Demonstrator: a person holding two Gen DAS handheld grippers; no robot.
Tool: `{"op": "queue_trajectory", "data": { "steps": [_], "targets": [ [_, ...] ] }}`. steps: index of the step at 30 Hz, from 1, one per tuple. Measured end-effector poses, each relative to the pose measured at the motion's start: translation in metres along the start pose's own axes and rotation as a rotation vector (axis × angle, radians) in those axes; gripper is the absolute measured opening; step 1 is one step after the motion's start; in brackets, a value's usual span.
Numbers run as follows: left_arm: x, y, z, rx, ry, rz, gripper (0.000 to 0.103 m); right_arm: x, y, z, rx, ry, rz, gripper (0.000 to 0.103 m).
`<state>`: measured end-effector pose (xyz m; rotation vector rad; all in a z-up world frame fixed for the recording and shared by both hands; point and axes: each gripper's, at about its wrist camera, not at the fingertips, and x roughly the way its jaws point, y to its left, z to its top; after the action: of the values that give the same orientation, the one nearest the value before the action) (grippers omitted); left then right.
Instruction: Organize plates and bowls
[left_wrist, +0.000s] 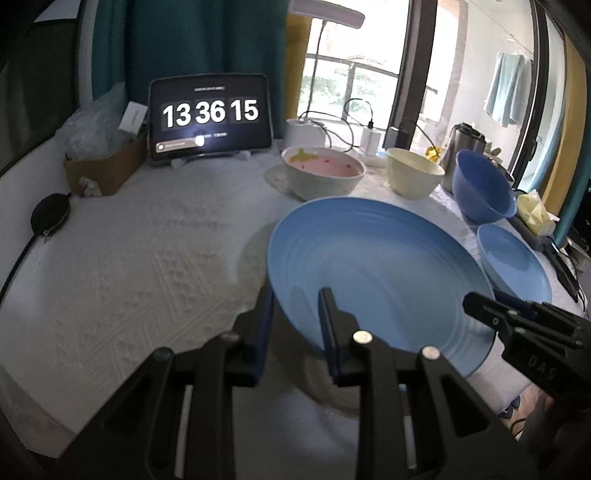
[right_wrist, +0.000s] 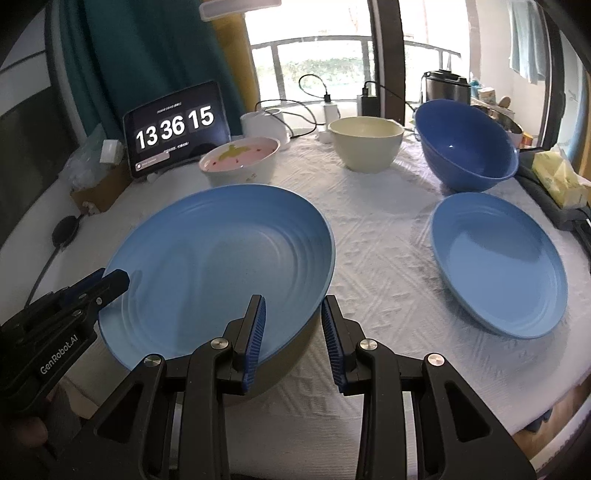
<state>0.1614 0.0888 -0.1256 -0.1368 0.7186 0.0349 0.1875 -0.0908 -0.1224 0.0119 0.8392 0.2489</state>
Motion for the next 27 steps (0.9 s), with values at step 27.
{"op": "queue_trajectory", "data": {
  "steps": [27],
  "targets": [
    [-0.003,-0.009,-0.01,0.011,0.017,0.054,0.037,0.003,-0.013,-0.01,0.038,0.029,0.031,0.034]
  ]
}}
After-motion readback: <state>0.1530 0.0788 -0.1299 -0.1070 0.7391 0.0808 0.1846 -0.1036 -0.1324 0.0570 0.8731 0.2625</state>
